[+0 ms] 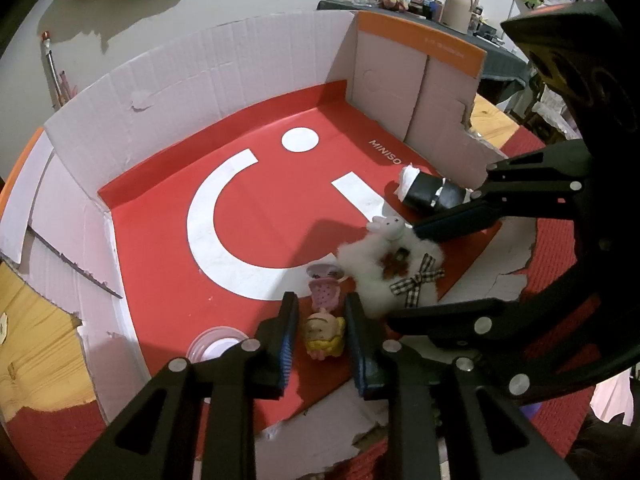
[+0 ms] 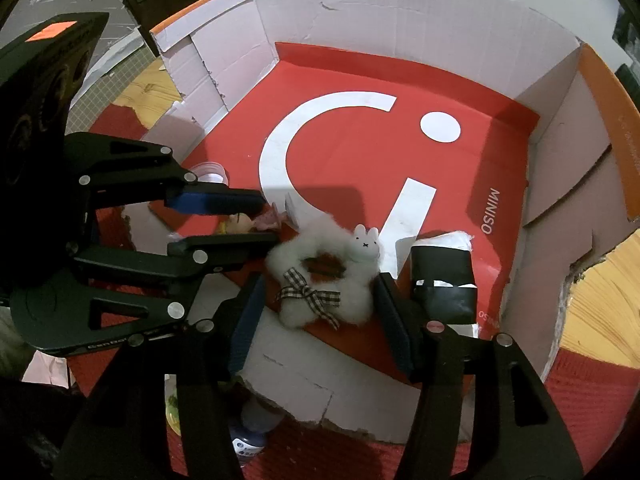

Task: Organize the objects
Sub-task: 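Carry the plush and figurine into the box and open both tools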

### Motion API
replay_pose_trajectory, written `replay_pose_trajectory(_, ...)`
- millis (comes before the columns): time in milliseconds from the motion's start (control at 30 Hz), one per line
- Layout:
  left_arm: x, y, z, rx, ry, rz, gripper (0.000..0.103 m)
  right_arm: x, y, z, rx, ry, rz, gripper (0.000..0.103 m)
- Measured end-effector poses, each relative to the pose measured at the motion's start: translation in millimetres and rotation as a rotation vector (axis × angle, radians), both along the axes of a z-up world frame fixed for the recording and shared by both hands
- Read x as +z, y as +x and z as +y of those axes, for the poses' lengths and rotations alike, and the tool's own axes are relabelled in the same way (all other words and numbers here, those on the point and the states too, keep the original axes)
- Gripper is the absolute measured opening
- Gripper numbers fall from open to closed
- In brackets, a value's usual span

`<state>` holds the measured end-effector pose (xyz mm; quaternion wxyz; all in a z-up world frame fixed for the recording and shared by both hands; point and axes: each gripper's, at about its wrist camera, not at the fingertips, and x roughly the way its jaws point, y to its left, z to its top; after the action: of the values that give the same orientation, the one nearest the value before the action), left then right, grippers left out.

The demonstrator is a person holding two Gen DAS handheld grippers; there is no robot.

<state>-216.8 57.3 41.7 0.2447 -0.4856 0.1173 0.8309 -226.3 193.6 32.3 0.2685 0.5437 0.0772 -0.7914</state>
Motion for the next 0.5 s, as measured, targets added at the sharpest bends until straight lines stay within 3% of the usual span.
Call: replay_pose_trajectory(500,4.5,3.4,-0.2,0.005,0.004,0.01,0.029,1.5,0.5,1.9,-0.002,0.005,0.005,0.058)
